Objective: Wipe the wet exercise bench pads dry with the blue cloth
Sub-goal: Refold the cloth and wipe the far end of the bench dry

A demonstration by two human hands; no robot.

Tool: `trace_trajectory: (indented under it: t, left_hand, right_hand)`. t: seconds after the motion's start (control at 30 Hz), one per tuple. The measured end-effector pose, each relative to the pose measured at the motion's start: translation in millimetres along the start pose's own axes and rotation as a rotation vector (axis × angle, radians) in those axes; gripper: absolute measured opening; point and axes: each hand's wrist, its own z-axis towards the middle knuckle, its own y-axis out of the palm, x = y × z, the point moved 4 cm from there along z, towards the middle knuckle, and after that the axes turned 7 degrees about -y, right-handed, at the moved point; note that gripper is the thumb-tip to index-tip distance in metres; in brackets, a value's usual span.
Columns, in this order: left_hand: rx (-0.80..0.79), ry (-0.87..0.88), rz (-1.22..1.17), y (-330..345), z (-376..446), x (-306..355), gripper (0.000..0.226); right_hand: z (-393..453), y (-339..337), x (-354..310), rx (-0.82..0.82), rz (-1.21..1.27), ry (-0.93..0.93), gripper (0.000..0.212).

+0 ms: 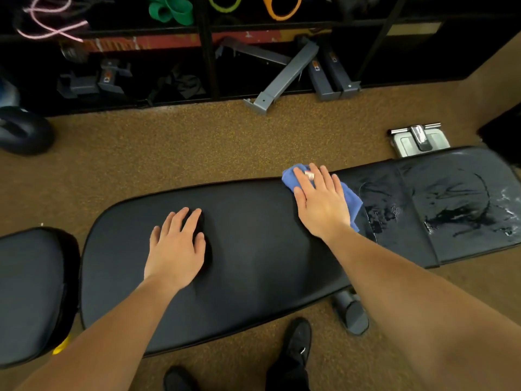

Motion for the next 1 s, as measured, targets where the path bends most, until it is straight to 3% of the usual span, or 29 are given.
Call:
trace_trajectory:
  t: [0.13,0.3,0.4,0.53,0.73,0.93,1.0]
  left_hand:
    - [0.031,-0.009,-0.043,-10,7,6,0.055]
    - [0.044,-0.038,-0.167,-20,12,34,0.052]
    - [0.042,-0.008,-0.203,-20,17,65,0.053]
    - [0.000,0.105,-0.126,-16,18,110,0.054]
    - [-0.075,0.204,-0.028,-5,11,155,0.057]
    - [-0.177,0.263,0.058,12,9,188,0.061]
    - [-0.188,0.265,0.057,17,12,203,0.061]
  right_hand:
    - [44,0,-10,-0.078,-0.007,0.041,0.055]
    - [8,0,-47,-0.026,0.010,-0.303,0.050]
    - [-46,6,-62,-0.118,0.027,-0.514,0.052]
    - [-110,13,-65,-0.203,0.030,-0.620,0.050]
    - [-165,13,-17,-0.146,0.032,-0.567,0.051]
    - [-178,-8,53,0.155,0.125,-0.315,0.056]
    - [-173,-27,66,0.274,0.202,-0.173,0.042]
